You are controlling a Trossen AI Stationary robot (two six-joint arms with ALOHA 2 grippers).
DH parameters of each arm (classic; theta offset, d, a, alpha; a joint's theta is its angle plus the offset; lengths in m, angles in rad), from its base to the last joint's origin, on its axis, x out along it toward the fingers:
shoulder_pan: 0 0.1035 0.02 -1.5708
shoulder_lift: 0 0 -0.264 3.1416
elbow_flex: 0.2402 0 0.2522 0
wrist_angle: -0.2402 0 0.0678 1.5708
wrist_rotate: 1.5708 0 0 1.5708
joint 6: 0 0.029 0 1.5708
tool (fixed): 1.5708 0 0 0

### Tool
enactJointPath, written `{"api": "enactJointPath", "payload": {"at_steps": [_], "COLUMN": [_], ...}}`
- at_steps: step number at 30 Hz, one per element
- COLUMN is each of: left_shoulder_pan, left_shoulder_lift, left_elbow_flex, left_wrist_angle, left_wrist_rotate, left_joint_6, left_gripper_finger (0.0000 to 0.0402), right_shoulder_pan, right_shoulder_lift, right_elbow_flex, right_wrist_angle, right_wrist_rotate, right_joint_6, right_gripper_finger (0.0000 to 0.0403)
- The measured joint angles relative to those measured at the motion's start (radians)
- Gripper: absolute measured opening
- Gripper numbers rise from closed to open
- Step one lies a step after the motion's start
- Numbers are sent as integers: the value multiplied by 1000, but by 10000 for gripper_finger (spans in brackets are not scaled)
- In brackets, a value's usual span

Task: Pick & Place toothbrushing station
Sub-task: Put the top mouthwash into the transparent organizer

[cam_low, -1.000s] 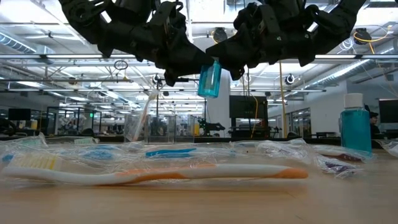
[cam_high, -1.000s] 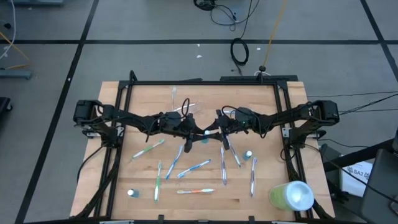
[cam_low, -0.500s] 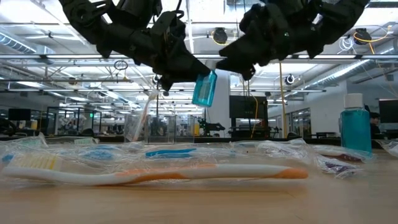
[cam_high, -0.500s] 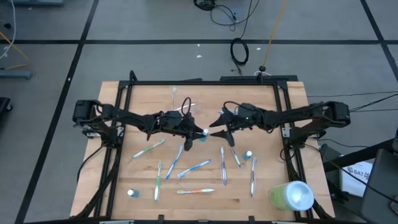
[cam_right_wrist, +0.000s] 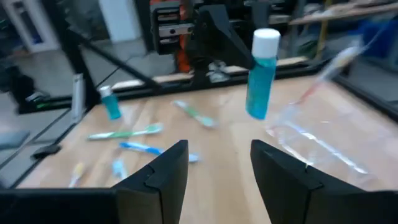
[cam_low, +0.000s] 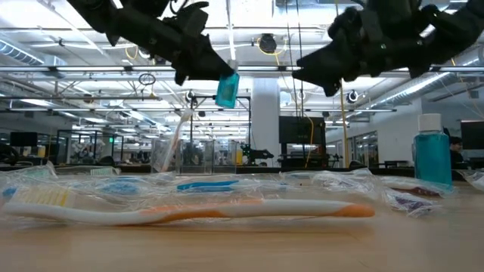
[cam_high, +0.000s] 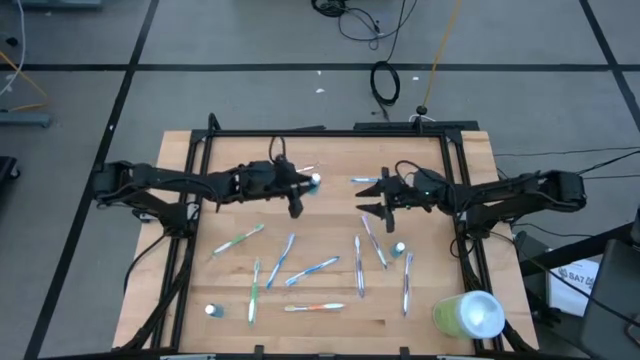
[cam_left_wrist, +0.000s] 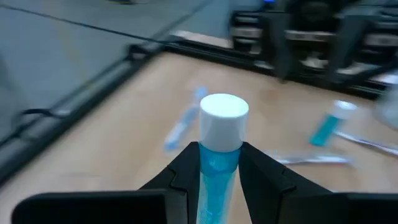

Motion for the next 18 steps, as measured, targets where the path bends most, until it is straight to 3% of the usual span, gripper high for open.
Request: {"api": "enactJointPath", "payload": {"at_steps": [5, 10, 18], "left_shoulder_pan": [39, 89, 128], "left_shoulder_lift": [-5, 2, 51], "left_elbow_flex": [0, 0, -17], "left_wrist_angle": [-46, -130, -134], "left_wrist_rotate": [-209, -347, -390], "left_joint_6": [-31, -128, -224], "left_gripper_finger": [93, 93, 93], "right_shoulder_pan": [-25, -38, -37], "right_shoulder_lift": [0, 0, 0], "right_elbow_flex": [-57, -67, -67], "right_wrist_angle": [31, 39, 56], "right_wrist_rotate": [12, 12, 11], "right_joint_6": [25, 70, 72], "right_gripper_finger": [168, 169, 169]}}
